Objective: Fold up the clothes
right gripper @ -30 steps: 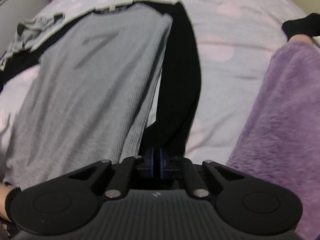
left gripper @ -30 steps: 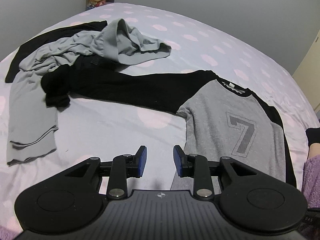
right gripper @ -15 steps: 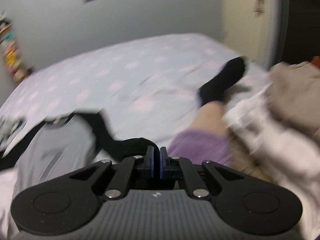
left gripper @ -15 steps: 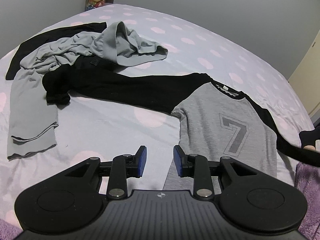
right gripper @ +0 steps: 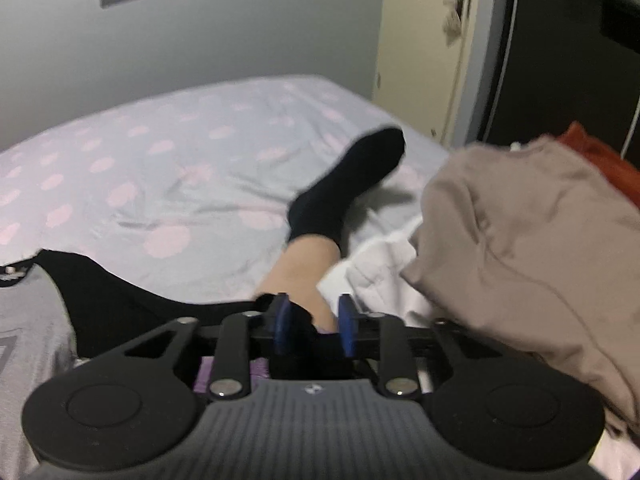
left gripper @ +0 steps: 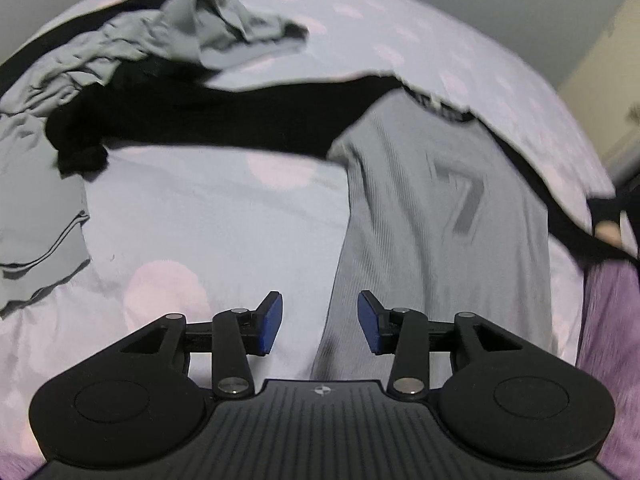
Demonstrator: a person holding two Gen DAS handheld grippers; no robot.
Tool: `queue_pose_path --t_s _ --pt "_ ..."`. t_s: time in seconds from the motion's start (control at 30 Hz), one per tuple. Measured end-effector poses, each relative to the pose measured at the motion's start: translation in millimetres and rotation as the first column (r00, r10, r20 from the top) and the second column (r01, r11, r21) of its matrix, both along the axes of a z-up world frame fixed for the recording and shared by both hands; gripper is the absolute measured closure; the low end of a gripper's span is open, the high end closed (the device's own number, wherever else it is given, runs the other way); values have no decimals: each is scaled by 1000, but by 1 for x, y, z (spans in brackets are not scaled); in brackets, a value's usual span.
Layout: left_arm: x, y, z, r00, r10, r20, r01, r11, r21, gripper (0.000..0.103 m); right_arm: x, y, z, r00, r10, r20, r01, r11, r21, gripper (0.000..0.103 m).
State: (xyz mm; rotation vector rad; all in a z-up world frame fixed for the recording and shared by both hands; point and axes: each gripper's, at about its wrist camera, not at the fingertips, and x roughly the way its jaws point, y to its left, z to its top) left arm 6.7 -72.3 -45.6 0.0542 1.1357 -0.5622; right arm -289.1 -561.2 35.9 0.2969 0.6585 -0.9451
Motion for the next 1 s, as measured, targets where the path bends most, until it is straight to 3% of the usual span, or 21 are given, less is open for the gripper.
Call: queue_pose_path --t_s 0.1,0.17,0.27,0.43,0.63,0.73,0.87,0.93,0.97,1.0 --pt "-1 -4 -4 996 -80 -42 83 995 55 63 2 29 9 996 85 36 -85 996 -1 71" --pt "-4 -8 -8 985 -145 -90 153 985 83 60 5 50 10 983 166 72 -171 983 65 71" --pt "-11 -14 -15 959 -230 -163 250 962 108 60 18 83 -4 950 303 76 -312 929 199 71" --pt "-25 -16 -27 921 -297 -252 343 925 166 57 40 134 -42 870 492 43 -462 780 422 71" --pt "-33 -15 -42 896 -295 -332 370 910 189 57 56 183 -83 756 653 -39 -521 638 567 69" --pt "-35 -16 -51 880 -290 -376 377 908 182 57 60 200 -96 694 716 -77 -545 592 593 56" --pt "-45 -22 -66 868 -293 -401 401 890 217 59 67 212 -112 632 764 -130 -557 564 610 55" --pt "-51 -26 -72 865 -300 -403 416 878 239 63 68 215 -118 620 772 -140 -558 559 614 63" --pt "-54 -28 -70 866 -313 -390 424 872 243 73 68 216 -120 617 774 -142 -558 557 615 81" --pt "-57 -28 -69 868 -322 -379 428 871 239 76 68 215 -121 616 776 -135 -558 551 621 89"
